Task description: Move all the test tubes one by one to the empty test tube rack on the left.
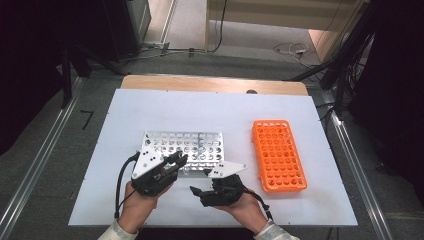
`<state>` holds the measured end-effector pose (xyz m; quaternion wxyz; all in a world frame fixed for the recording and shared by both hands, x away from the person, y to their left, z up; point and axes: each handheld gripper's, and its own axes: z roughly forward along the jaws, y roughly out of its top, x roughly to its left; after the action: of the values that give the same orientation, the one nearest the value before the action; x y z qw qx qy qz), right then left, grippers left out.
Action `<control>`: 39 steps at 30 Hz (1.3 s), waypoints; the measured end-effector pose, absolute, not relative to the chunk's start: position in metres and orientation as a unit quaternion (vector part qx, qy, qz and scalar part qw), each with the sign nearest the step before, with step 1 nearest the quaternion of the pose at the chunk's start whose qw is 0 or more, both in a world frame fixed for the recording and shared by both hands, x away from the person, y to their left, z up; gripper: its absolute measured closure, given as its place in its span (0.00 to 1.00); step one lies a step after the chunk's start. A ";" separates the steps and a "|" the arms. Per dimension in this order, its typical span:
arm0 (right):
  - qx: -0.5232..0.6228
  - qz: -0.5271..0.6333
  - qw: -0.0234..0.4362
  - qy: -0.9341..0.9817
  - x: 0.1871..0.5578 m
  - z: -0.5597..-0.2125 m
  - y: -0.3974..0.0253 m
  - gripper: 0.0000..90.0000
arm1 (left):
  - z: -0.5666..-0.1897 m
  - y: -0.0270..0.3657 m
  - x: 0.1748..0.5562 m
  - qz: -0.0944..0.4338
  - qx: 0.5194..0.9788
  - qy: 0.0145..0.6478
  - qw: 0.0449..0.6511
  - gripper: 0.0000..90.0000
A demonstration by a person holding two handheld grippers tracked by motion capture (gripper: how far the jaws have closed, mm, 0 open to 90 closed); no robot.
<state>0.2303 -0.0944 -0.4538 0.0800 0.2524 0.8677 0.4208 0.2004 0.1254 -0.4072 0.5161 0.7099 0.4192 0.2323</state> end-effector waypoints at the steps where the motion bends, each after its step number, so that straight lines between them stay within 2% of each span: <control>1: 0.253 0.420 0.080 0.868 0.230 -0.454 -0.095 0.34 | -0.406 0.127 0.201 0.234 0.707 0.422 0.516 0.83; 20: 0.254 0.420 0.082 0.867 0.231 -0.453 -0.096 0.34 | -0.399 0.153 0.215 0.278 0.675 0.458 0.507 0.83; 39: 0.255 0.420 0.081 0.867 0.231 -0.453 -0.096 0.33 | -0.410 0.150 0.221 0.300 0.680 0.456 0.490 0.83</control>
<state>0.2307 -0.0961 -0.4532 0.0805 0.2549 0.8673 0.4199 0.2207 0.1498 -0.4098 0.4899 0.6797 0.4563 0.2996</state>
